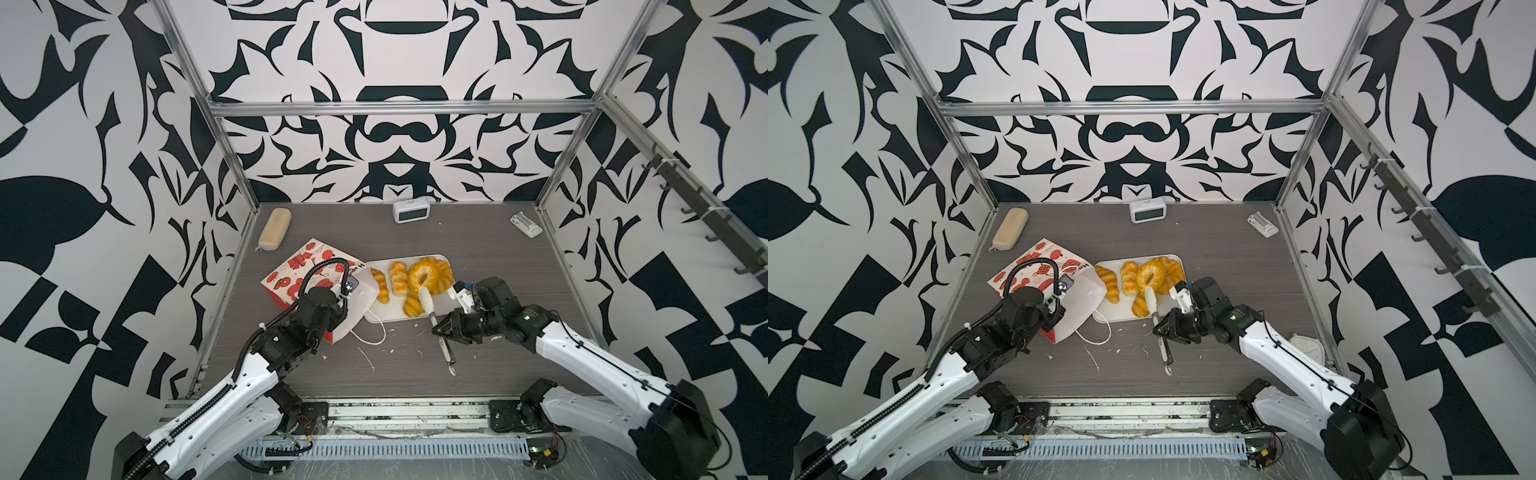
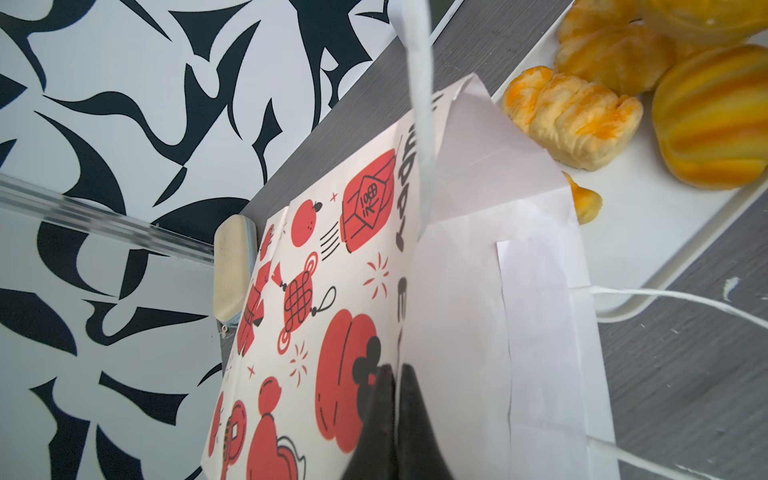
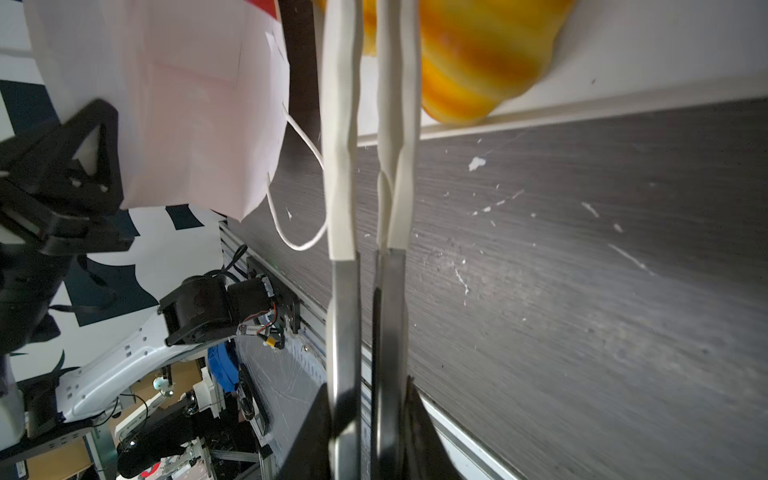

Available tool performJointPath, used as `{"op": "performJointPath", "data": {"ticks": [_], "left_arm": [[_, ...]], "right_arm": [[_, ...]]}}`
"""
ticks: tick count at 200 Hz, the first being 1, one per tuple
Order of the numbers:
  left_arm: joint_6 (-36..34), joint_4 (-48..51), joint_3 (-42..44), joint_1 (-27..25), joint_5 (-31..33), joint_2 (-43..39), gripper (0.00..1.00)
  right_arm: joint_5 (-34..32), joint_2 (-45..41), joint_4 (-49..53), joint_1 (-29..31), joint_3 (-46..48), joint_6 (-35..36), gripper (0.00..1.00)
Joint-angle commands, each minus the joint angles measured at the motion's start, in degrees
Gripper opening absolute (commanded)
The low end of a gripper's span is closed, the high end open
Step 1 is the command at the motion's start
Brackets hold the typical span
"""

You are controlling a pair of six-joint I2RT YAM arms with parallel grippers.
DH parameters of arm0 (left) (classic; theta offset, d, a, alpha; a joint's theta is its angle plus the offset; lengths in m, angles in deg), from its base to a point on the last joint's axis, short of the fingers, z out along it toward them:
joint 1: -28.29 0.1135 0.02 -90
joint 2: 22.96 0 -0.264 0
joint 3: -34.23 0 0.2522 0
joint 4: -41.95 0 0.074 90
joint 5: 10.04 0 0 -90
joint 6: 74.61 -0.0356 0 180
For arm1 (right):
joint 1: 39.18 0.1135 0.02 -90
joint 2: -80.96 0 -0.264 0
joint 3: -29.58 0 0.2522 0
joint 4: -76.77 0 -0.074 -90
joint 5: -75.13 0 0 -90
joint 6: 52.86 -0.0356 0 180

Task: Take the fake bread out of the paper bag
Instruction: 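Lower the yellow bread onto the white tray with the right tongs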

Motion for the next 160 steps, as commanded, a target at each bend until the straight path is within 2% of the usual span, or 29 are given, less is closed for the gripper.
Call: {"op": "performJointPath", "data": {"ticks": [1,64,98,160], "left_arm": [[1.02,0.02,-0.28,0.28,0.86,-0.96,0.00],[0.93,-0.87,0.27,0.28,2.76,-3.73,0.00],[0.44,-2.04,0.27,0.46,5.13,-4.69,0.00],[0.17,-3.39,0.48,1.24,6.00,-5.89,0.00]], "right_arm": [[4.86,2.07,-4.04,-1.87,-4.00,3.86,0.00],[7.60,6.80,-1.87,-2.92,-8.06,6.46,0.00],[7.94,8.37,0.49,-2.50,-7.30,7.44,0.00],[4.55,11.68,3.01,6.01,-8.27,9.94,0.00]]}}
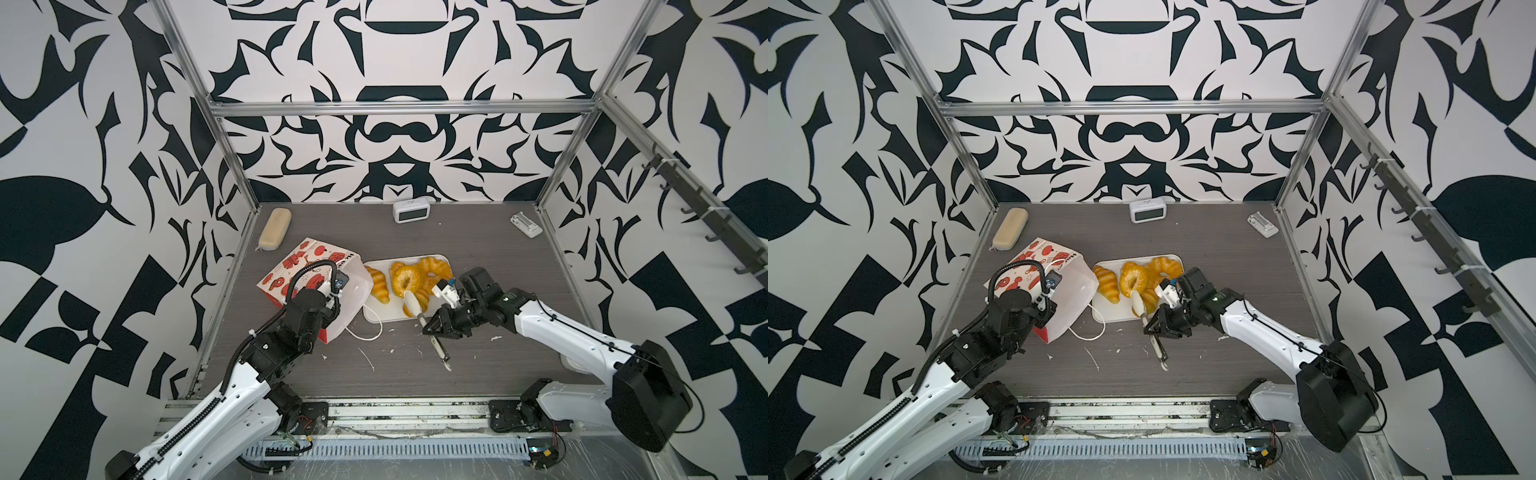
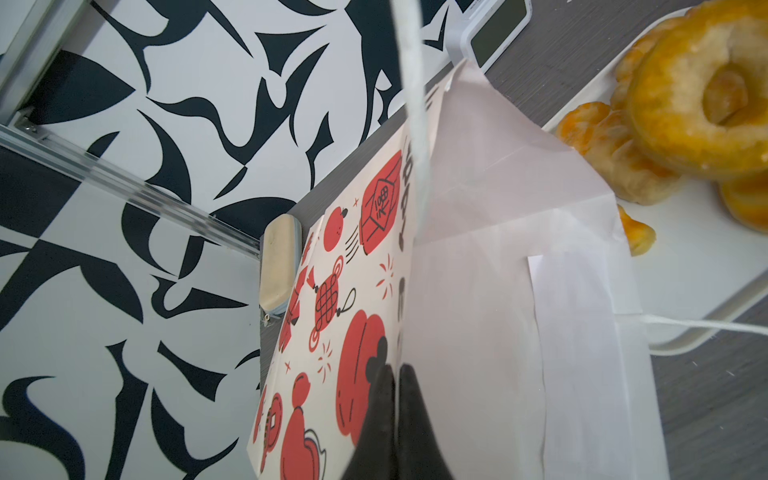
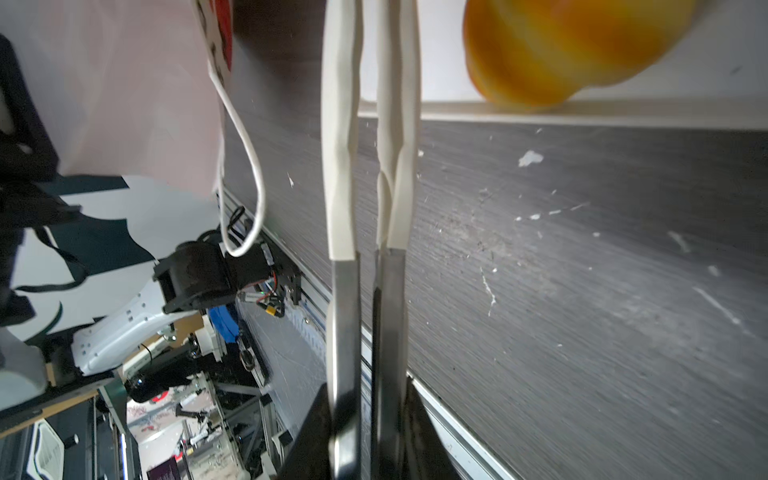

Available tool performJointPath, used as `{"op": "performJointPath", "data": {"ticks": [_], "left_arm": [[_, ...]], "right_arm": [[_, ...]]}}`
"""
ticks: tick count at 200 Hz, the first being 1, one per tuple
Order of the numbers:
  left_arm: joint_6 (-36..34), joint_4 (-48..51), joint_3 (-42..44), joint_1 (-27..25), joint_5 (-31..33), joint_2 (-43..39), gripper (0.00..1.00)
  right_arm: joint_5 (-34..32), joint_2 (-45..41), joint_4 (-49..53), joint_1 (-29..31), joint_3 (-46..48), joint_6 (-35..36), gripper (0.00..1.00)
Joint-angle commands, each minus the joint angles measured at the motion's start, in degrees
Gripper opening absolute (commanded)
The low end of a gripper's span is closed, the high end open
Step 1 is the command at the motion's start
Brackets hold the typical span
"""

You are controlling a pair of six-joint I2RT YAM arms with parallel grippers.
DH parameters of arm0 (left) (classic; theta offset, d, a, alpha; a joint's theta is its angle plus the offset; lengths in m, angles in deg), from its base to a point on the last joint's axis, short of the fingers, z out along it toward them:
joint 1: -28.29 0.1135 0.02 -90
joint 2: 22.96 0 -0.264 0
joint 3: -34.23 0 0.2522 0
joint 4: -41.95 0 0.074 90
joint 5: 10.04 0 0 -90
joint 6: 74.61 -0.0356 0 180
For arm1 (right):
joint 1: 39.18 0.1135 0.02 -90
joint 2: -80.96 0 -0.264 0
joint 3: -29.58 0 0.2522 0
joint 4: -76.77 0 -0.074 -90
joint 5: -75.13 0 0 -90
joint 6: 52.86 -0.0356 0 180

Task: Take the fake bread out of the paper bag
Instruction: 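Lower the yellow bread onto the white tray with the right tongs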

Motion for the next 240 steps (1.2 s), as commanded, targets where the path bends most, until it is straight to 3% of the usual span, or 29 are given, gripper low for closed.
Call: {"op": "performJointPath", "data": {"ticks": [1,65,240], "left_arm": [[0.20,-2.05,0.49,0.39,1.36,-0.73,0.00],[0.06,-2.43,0.96,0.66,2.87,-3.07,0.00],[0.36,-1.91,1.04,1.10,1.60,-2.24,0.00]], "right_arm": [[-0.59,0.52,0.39,2.73,-2.71,2.77,0.00],[-2.44,4.74,1.40,6.75,-3.80,5.34,0.00],[-7.92,14.69,7.43,9.68,-13.53,13.04,0.00]]}}
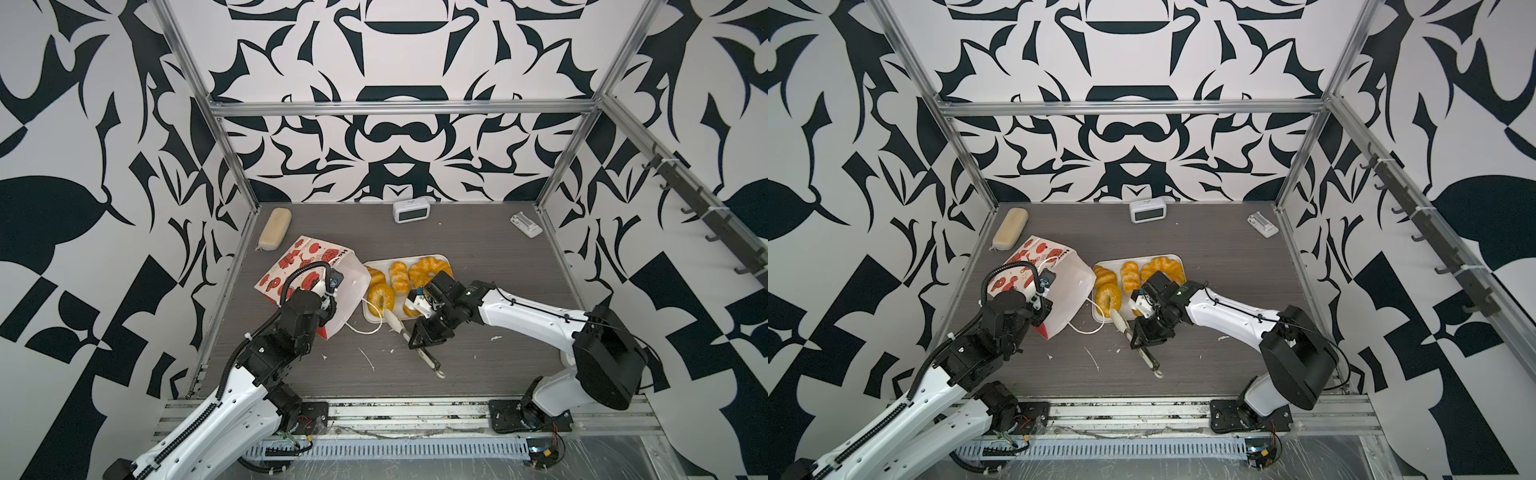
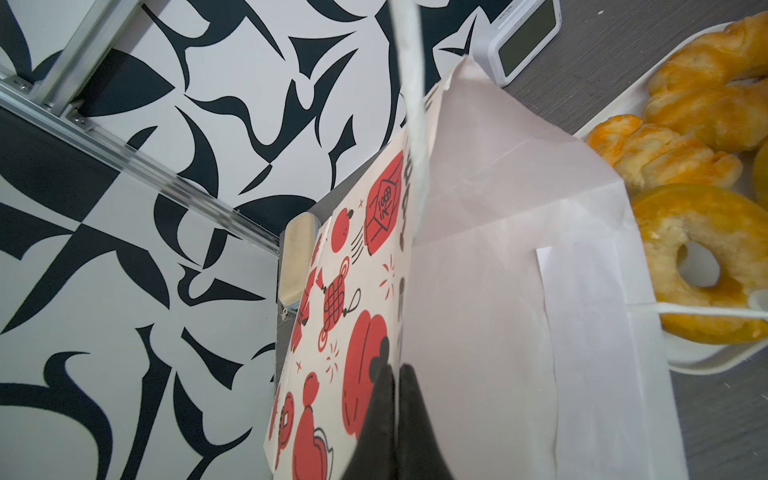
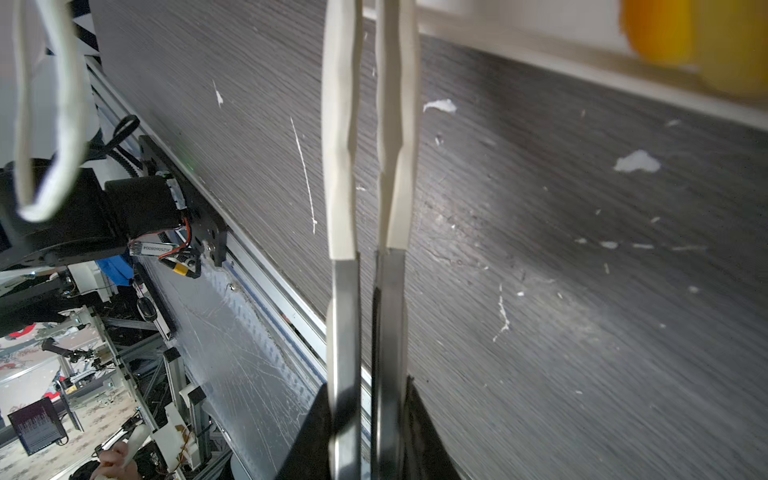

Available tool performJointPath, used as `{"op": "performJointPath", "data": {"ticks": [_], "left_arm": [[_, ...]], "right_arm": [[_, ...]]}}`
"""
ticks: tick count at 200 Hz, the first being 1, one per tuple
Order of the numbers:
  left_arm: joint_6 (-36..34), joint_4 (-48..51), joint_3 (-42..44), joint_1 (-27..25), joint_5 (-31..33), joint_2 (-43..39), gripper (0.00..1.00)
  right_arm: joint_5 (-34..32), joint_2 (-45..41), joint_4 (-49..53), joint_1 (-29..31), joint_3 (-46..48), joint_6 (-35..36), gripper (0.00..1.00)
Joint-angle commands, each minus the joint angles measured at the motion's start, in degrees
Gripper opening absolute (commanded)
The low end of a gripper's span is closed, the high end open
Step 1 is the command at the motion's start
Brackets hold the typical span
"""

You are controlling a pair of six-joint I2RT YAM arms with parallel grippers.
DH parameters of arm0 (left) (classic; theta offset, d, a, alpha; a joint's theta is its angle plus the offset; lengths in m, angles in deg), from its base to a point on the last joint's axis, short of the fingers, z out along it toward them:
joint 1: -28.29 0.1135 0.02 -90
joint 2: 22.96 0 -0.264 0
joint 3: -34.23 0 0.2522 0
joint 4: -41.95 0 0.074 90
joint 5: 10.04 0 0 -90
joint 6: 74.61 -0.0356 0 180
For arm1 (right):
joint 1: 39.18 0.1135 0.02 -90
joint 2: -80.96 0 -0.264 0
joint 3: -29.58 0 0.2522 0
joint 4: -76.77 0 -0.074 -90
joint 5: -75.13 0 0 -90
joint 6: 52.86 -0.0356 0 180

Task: Take the fake bread out of the paper bag
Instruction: 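Lower the yellow bread onto the white tray with the right tongs, then open the right tongs and draw them back from the tray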

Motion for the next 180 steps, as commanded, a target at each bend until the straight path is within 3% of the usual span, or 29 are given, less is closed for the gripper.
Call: {"op": "performJointPath", "data": {"ticks": [1,131,180], "left_arm": [[0.43,-1.20,0.58,0.36,-0.38,-0.19,0.00],[0.46,-0.98,0.58,0.62,-1.00,0.14,0.00],[0.53,-0.98,0.64,0.62,-1.05,-0.01,0.00]], "right_arm": [[-0.11,0.82,0.02,0.42,-2.56,2.02,0.00],[-2.31,5.36,0.34,2.08,-4.98,2.40,0.00],[-3.80,3.45,0.50,2.07,-3.36,1.55,0.28]]}}
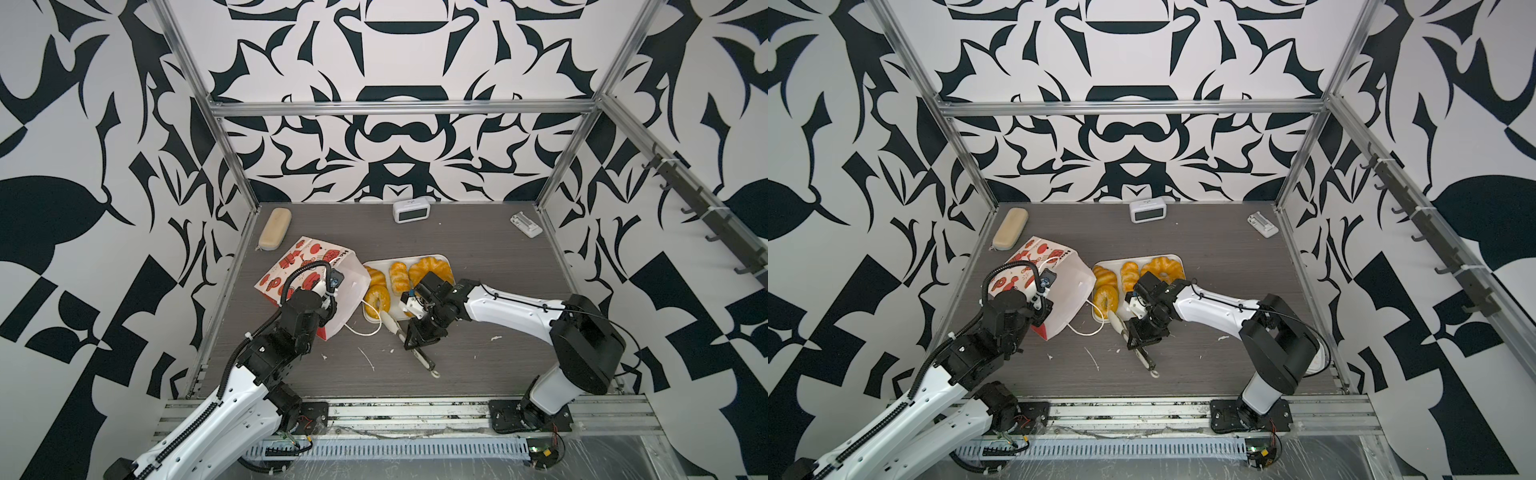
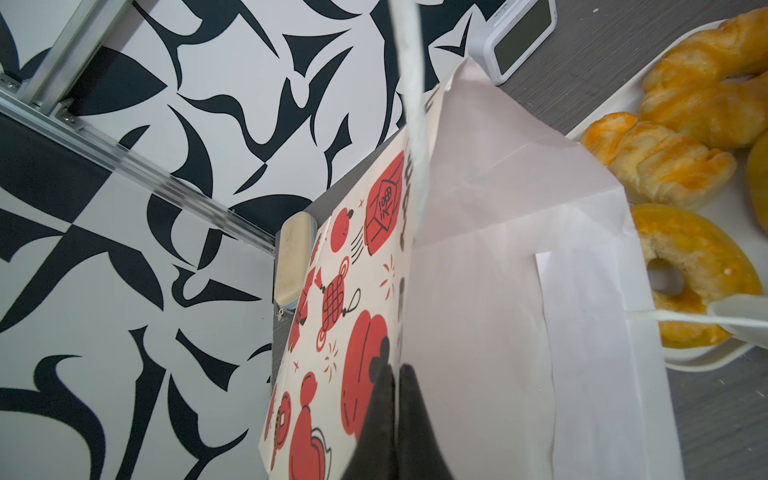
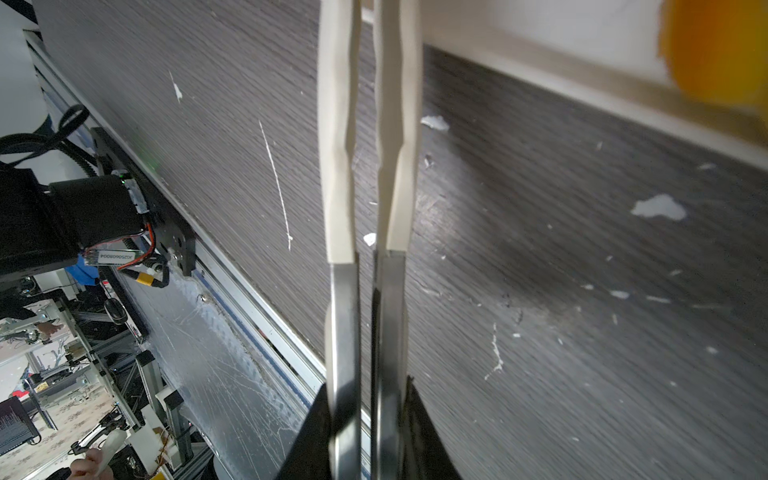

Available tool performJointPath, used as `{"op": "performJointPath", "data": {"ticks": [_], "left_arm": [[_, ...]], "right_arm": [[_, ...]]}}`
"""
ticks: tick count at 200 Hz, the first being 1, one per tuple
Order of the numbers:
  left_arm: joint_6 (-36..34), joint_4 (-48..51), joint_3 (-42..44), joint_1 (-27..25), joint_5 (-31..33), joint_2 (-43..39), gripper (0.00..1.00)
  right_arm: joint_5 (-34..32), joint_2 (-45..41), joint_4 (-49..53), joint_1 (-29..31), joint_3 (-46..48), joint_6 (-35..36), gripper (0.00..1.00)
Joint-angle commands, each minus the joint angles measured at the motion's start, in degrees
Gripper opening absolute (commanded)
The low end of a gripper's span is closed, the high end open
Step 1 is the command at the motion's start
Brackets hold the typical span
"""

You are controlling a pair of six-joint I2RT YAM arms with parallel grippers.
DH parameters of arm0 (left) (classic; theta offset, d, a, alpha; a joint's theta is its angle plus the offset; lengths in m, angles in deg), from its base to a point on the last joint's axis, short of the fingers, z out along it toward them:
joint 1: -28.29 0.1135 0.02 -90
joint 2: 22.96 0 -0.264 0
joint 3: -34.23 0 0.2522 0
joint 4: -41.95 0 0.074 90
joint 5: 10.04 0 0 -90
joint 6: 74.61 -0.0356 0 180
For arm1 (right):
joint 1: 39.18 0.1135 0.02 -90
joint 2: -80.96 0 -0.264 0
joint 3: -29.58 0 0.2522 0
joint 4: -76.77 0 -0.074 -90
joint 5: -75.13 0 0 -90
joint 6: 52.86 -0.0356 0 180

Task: Take the fake bread out of the paper bag
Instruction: 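Open the right tongs and draw them back from the tray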

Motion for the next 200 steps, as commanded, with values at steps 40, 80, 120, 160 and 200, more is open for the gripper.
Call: {"op": "performJointPath", "data": {"ticks": [40,80,120,160,200], "left_arm": [[0.54,-0.98,0.54,0.34,-0.41,-0.14,0.00],[0.68,-0.80,0.56,0.38,-0.47,-0.20,0.00],[0.75,-0.77,0.55,0.39,-0.70,-0.21,0.00],[0.88,-0.80,0.46,0.47,-0.79,0.15,0.00],[1.21,-0.87,0.28,0.56,-0.57,-0.05,0.00]], "right_arm": [[-2.16,-4.87,-0.87,0.25,1.04,-1.63,0.38],[-3.07,-6.93,-0.89,0.16,2.75,-2.87,0.40],[-3.71,-10.24,-1.10,0.01,5.08,-4.31,0.41],[-3.92,-14.63,-1.25,-0.39,7.45,-6.04,0.42],[-6.12,-22.33,3.83,-0.71,8.51,-7.04,0.34]]}}
